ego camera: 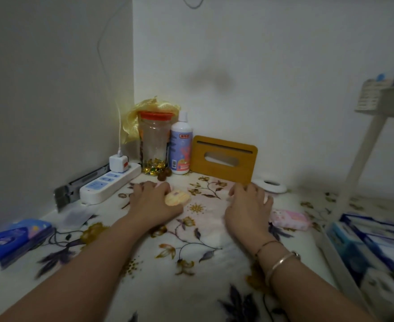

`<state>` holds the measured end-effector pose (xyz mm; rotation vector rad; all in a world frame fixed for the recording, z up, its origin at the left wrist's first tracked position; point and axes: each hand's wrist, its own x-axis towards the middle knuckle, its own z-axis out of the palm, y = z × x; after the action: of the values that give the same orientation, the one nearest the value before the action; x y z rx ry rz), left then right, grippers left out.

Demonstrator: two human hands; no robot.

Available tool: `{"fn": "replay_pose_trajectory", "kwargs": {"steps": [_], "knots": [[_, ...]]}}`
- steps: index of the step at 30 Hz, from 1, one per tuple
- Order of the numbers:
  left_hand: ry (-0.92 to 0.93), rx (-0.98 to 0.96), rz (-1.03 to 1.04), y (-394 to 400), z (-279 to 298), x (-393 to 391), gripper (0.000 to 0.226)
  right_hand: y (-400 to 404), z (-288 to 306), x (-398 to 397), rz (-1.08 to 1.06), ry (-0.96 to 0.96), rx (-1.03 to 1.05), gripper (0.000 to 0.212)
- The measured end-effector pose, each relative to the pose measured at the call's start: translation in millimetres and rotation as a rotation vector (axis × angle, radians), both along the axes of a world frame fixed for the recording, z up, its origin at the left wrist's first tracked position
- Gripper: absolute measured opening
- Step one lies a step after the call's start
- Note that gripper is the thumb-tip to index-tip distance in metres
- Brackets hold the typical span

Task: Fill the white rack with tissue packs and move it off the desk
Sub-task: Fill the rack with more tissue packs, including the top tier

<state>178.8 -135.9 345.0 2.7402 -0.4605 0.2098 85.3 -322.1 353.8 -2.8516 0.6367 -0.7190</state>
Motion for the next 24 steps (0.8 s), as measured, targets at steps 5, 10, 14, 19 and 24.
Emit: {"fn": "replay_pose_trajectory", "kwargs": {"steps": [5,10,14,19,24], "knots": [[0.047,-0.207,-0.191,-17.4,3.2,-28.2,0.042,-30.2,17.7,-23.1,-0.180,0.329,-0.084,0.057],[-0.029,-0.266,-0.193,-33.7,-0.6,-47.7,0.039,-45.8,26.7,-54.2,-0.110,0.608,-0.211,0.048],[0.009,-0.388,-0.153,-47.4,0.7,-62.7,0.038,-30.6,46.0,-68.5,-0.062,0.471,-0.339,0.042],[0.137,-0.707,-0.096,-64.2,12.6,-84.0,0.033,-5.0,110.3,-91.9,0.178,0.133,-0.347,0.035],[0.191,-0.937,-0.138,-75.9,40.2,-115.0,0.030,13.8,178.7,-127.2,0.357,-0.113,-0.465,0.012]]}}
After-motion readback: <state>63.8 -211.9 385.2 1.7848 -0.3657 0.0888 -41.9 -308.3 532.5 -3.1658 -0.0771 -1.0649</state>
